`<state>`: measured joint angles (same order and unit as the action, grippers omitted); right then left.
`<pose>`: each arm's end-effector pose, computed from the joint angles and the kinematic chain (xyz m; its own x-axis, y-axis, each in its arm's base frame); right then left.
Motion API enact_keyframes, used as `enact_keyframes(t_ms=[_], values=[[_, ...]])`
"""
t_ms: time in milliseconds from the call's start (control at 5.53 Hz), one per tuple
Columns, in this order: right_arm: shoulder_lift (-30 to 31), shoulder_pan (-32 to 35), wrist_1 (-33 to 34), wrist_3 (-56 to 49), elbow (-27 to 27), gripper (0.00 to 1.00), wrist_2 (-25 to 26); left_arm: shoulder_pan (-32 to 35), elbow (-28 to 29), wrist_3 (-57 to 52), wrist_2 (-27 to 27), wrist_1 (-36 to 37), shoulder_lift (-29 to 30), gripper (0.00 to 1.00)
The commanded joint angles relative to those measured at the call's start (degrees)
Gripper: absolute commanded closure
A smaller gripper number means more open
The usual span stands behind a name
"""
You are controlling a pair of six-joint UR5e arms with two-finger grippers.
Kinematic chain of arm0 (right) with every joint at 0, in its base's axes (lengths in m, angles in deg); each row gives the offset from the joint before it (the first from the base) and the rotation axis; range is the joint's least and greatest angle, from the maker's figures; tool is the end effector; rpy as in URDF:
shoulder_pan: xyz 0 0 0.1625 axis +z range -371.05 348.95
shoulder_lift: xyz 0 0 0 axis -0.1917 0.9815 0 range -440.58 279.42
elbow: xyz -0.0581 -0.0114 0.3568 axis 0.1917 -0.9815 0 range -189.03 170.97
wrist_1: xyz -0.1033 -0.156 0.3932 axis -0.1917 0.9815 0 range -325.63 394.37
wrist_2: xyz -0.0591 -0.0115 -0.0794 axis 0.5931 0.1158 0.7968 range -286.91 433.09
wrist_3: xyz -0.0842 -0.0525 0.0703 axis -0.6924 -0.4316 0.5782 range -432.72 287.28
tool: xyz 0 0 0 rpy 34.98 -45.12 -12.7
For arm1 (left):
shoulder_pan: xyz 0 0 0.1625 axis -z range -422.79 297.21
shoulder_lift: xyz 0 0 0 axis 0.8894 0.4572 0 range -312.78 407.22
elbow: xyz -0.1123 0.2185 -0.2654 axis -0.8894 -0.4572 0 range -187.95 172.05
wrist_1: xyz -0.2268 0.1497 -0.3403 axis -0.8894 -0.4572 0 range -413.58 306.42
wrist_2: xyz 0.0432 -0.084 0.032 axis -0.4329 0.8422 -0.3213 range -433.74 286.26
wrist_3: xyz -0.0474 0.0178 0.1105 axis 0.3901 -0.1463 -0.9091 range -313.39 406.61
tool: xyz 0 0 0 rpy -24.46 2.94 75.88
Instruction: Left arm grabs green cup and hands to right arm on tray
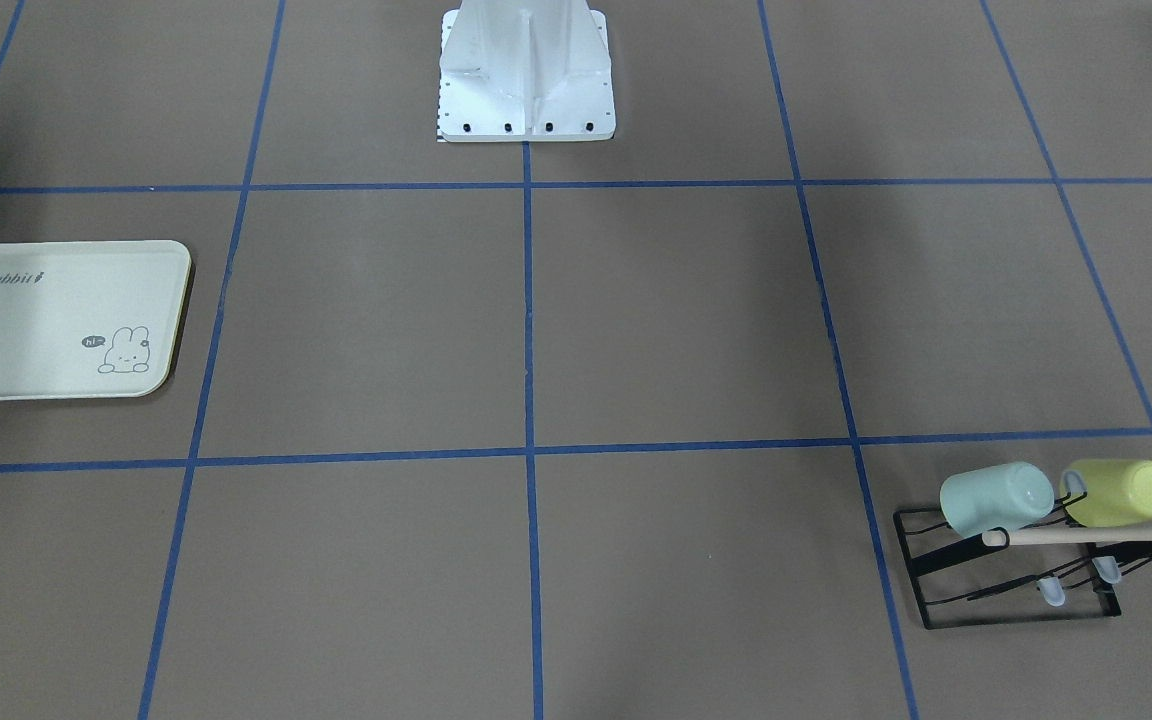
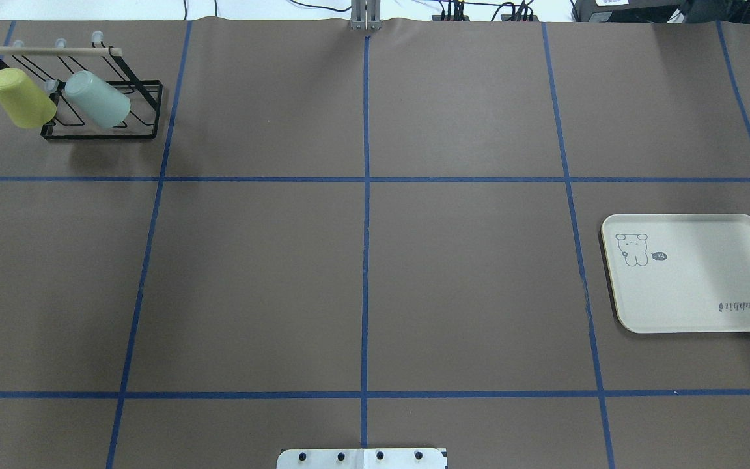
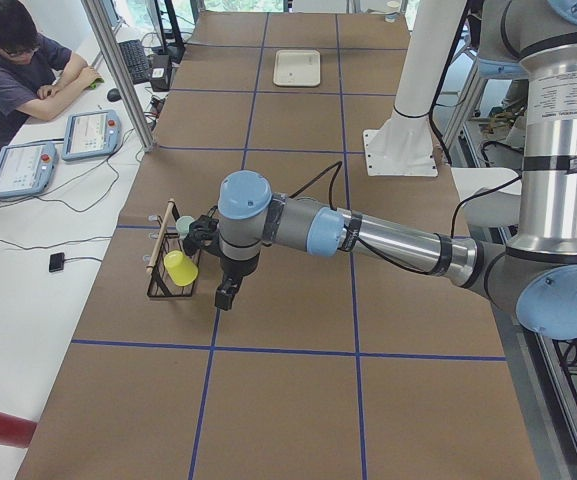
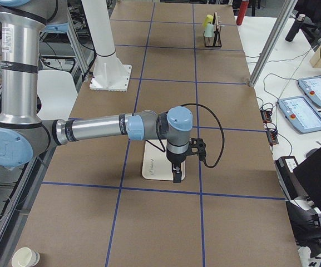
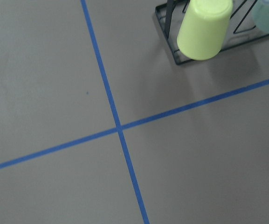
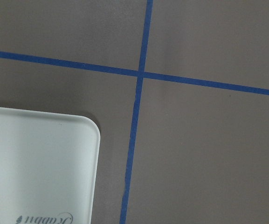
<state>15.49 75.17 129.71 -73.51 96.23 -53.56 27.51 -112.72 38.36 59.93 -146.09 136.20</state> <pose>0.0292 -0.4799 0.5465 0.7969 -0.1066 0.5946 0.0768 0.9942 0.0754 -0.0520 -0.5164 0.4819 0.7176 0.3254 -0.6157 -0.0989 0.9228 0.3723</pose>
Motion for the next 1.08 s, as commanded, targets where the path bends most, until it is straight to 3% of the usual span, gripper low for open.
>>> enact_keyframes(t_ms=[0, 904], values=[[0.0, 0.0, 0.0, 0.1, 0.0, 0.0, 0.0, -0.1, 5.5, 1.3, 0.3, -2.2, 6.3, 0.0], [0.1, 0.0, 0.0, 0.1, -0.1, 0.0, -0.1, -12.0, 10.7, 18.2, 0.1, -5.2, 16.9, 0.0]])
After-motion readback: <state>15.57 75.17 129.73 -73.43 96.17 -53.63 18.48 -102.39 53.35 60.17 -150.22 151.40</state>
